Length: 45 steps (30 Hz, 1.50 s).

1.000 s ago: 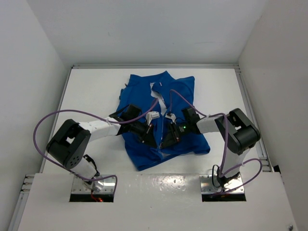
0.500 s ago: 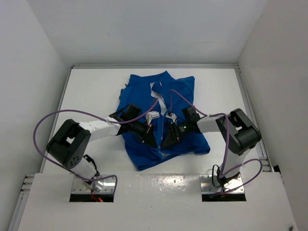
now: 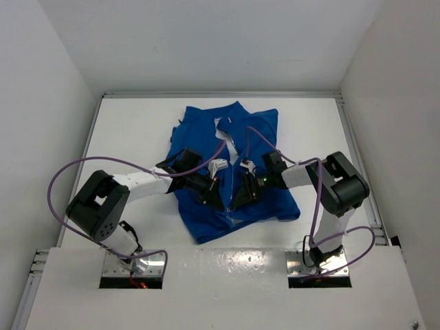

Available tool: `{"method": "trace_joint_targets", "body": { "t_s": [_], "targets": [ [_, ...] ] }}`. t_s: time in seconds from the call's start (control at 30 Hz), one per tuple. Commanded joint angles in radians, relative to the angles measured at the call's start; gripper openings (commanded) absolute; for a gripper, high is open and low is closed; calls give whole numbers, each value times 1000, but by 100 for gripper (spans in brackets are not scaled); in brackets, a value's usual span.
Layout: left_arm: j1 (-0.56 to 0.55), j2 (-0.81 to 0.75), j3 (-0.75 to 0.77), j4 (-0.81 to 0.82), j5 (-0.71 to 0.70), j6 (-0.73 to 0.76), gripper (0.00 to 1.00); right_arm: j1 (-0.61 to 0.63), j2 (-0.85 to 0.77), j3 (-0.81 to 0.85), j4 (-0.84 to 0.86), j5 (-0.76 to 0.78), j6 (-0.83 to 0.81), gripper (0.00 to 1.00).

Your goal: Zip up the jacket

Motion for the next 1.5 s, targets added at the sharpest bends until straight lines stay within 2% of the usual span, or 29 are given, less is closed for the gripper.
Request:
{"method": "trace_joint_targets", "body": {
  "t_s": [0.0,0.13,0.43,0.67,0.73,0.8,0.9,1.33,1.47],
  "targets": [
    [-11,-8,-3,19,33,-2,0,-6,17,18,82,-6,47,31],
    [-11,-8,-3,19,33,-2,0,-4,29,19,136,-21,98,27],
    [-11,-8,-3,19,33,-2,0,0,64,-21,427,-124,279,24],
    [-11,-8,-3,19,42,-2,0,4,51,-32,357,-144,230,24],
    [-11,-8,-3,19,42,-2,0,4,25,-27,274,-130,166,31],
    [-11,-8,-3,19,42,-2,0,-6,8,-18,124,-101,34,37],
    [-11,-8,-3,19,42,-2,0,-21,-12,-2,26,-55,-58,40],
    [-11,-8,-3,19,42,-2,0,-27,24,16,-2,-42,-62,41],
    [-11,-8,-3,19,42,-2,0,-3,26,-18,85,-82,4,41]
  ]
}}
